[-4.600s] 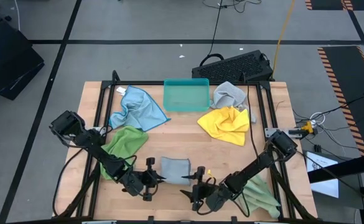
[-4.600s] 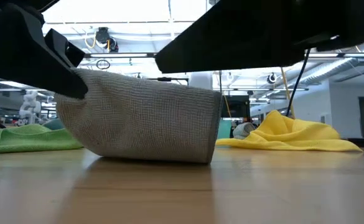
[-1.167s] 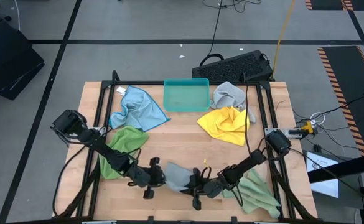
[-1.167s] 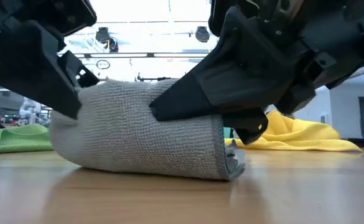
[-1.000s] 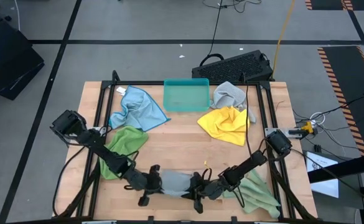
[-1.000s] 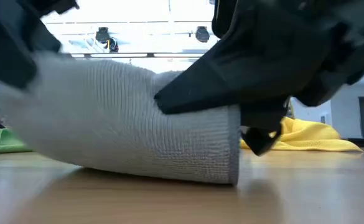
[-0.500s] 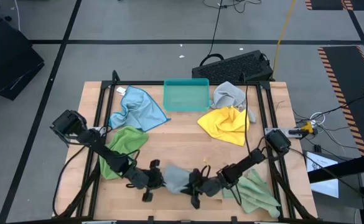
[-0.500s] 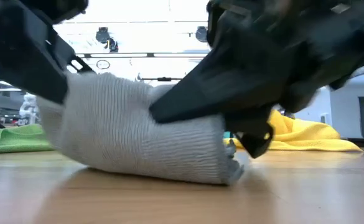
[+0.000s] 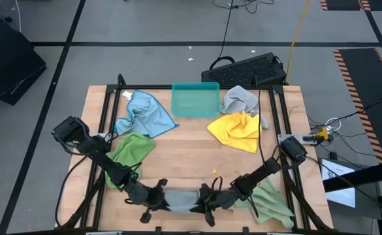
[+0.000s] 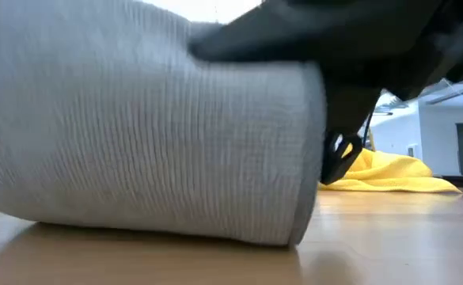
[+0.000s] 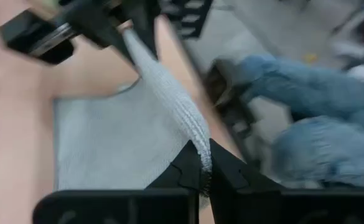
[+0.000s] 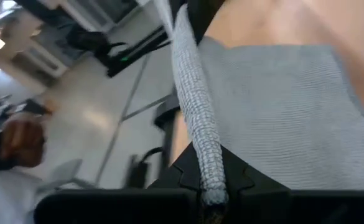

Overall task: Fold microfiber towels
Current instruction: Fold the dark gray microfiber cloth

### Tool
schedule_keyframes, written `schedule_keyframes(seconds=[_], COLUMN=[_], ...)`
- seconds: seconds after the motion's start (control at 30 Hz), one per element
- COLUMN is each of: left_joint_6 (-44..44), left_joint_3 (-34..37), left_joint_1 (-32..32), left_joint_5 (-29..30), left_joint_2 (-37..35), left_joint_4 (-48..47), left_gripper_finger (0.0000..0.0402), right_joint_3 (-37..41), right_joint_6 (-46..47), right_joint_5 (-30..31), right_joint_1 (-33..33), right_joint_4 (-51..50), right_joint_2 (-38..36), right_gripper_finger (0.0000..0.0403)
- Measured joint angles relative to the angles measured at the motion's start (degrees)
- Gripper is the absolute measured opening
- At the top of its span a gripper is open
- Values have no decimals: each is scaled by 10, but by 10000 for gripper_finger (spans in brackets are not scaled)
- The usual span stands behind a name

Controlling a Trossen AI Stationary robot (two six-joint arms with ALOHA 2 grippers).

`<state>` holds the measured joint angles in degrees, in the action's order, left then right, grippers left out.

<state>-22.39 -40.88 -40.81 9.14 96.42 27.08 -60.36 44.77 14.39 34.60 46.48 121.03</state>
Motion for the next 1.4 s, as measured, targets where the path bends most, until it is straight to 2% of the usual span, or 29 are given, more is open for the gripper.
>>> schedule_keyframes(seconds=[0.13, 0.27, 0.4, 0.57, 0.63, 0.7, 0.9, 1.07, 1.17, 1.23, 1.4], left_joint_6=[-12, -33, -31, -24, -6, 12, 19, -13, -13, -13, 31], left_joint_3=[0, 0, 0, 0, -1, -1, -1, 0, 0, 0, 0], left_joint_1=[28, 65, 80, 45, 28, 19, 42, 71, 63, 51, 27], left_joint_5=[26, 20, -42, -145, -143, -116, -62, -86, -125, -151, -147], left_joint_2=[0, 0, 0, 0, 0, -2, -5, -5, -5, -5, -16], left_joint_4=[-81, -124, -98, -5, 33, 38, -59, -91, -59, -24, 17], left_gripper_finger=[12, 6, 18, 9, 6, 8, 15, 7, 17, 19, 6], right_joint_3=[0, 0, 0, 0, -1, -1, 0, 0, 0, -4, -21], right_joint_6=[30, 59, 48, 22, 7, -4, 19, 49, 63, 73, 47], right_joint_5=[26, 38, 32, -20, -25, -24, -7, -7, -17, -45, -64], right_joint_1=[-14, -21, -20, -6, 2, 7, 1, -11, -8, -4, 11], right_joint_4=[-50, -94, -82, 8, 32, 34, -11, -54, -42, -32, -8], right_joint_2=[0, 0, 0, 0, 0, -2, -3, -3, -3, -4, -5], right_gripper_finger=[11, 11, 11, 11, 11, 11, 11, 11, 11, 11, 11])
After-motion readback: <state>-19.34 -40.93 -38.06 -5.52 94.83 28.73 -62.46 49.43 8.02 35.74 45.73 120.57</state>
